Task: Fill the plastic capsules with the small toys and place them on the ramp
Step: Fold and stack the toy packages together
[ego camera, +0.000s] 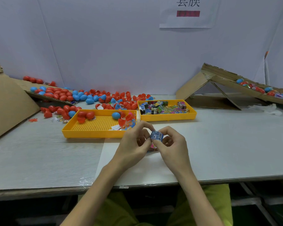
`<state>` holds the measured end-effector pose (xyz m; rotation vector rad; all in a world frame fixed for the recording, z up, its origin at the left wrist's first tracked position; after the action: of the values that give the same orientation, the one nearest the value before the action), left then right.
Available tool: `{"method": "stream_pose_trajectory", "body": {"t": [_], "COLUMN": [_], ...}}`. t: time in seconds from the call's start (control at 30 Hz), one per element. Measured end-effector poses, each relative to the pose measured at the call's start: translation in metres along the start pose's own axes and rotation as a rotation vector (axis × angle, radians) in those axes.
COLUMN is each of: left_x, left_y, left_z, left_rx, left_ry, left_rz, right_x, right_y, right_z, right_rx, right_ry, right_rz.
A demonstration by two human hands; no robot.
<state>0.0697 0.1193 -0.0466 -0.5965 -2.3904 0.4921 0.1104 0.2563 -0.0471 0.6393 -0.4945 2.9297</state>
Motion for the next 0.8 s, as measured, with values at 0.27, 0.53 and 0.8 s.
{"method": "stream_pose_trajectory", "body": {"t": [0.27, 0.53, 0.8], "left_x": [0.0005, -0.0008, 0.0007], "left_y": [-0.0007, -0.0025, -0.0053], "left_z": [0.0007, -0.0024, -0.0011], "left_rx": [-0.023, -0.001, -0.058], "left_ry": [-0.016, -0.012, -0.048], "left_rz": [-0.004, -0.015, 0.02], "right_x": [-0.0024, -0.0034, -0.0053], "right_y": [-0.0013, -0.0043, -0.0064], "right_z": [0.0037, 0.0031, 0.0052], "right_rx": [0.128, 0.184, 0.266], "right_ry": [0.0, -0.057, -0.199], "right_rz": [0.106, 0.004, 0.057]}}
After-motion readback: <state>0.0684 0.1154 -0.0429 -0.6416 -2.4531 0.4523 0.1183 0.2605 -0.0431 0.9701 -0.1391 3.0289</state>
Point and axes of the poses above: each hand's wrist, its own x-axis towards the middle knuckle, its own y-axis out of the palm, z = x × y, the point moved 2 cm from there along x, towards the middle knuckle, and after that the axes turned 11 degrees about z, right-handed, at the moved point
